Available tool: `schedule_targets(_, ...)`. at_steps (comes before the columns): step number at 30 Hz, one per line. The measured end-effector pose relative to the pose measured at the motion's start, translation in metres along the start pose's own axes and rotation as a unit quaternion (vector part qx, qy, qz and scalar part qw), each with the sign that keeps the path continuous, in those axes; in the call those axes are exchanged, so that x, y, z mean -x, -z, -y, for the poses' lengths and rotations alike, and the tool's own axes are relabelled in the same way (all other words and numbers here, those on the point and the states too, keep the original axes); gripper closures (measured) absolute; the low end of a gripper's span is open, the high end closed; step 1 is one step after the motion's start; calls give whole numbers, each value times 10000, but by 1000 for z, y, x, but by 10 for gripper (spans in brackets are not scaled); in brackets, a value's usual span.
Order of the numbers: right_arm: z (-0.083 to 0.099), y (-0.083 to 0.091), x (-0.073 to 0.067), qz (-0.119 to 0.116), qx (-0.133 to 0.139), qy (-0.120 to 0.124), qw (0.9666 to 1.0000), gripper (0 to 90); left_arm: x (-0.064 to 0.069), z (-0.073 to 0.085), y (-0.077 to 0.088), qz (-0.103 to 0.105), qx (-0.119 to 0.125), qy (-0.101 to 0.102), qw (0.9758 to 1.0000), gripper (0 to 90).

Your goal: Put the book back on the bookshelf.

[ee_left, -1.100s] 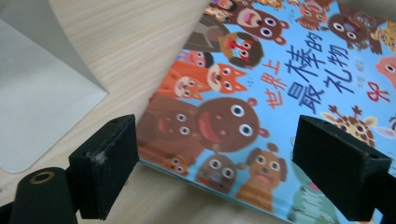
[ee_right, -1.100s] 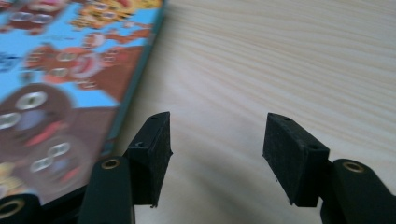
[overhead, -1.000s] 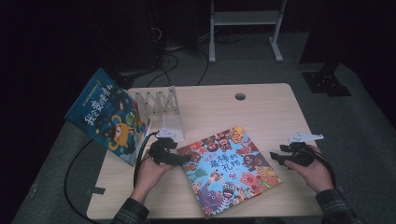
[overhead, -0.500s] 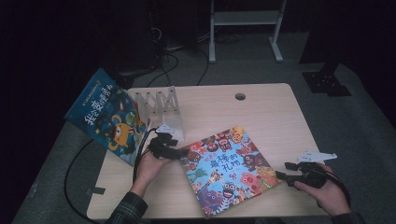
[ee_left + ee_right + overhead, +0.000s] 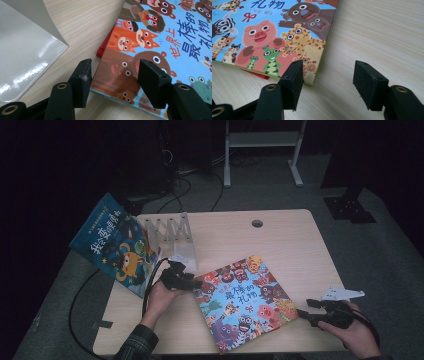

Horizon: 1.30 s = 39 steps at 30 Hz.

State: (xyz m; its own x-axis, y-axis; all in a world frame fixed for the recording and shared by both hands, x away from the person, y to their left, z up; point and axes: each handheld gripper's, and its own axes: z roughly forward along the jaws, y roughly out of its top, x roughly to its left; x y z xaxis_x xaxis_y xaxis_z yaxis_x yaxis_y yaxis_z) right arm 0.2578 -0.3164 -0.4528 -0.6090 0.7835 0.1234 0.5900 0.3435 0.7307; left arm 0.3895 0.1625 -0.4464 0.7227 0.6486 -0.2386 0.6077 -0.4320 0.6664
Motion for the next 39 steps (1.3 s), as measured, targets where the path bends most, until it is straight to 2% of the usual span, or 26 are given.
schedule_targets(6,1,0,1,37,-63,69,9999,404,2,1,2,-8,-62,24,10000,441)
schedule_targets(16,-4,-5,6,94,-64,69,9999,407,11,6,9,14,-262,-72,9996,436)
schedule_targets(22,-14,-13,14,13,5,92,10000,442,19,11,13,164,-417,-143,9989,425)
schedule_targets(26,-20,-20,15,-232,33,75,9997,453,26,12,14,227,-579,-188,9979,417)
schedule_targets(28,-23,-25,14,-325,30,88,9994,432,29,14,15,246,-574,-225,9978,414)
schedule_targets(30,-26,-29,15,-313,23,105,9995,434,32,17,16,313,-598,-170,9976,411)
schedule_targets(33,-31,-35,20,-349,43,-7,9994,436,34,21,18,464,-629,-116,9969,411)
schedule_targets(36,-36,-41,23,-365,59,-99,9993,427,37,25,19,526,-659,-100,9964,411)
schedule_targets(39,-40,-48,25,-339,109,-91,9993,425,41,28,20,577,-697,-113,9958,411)
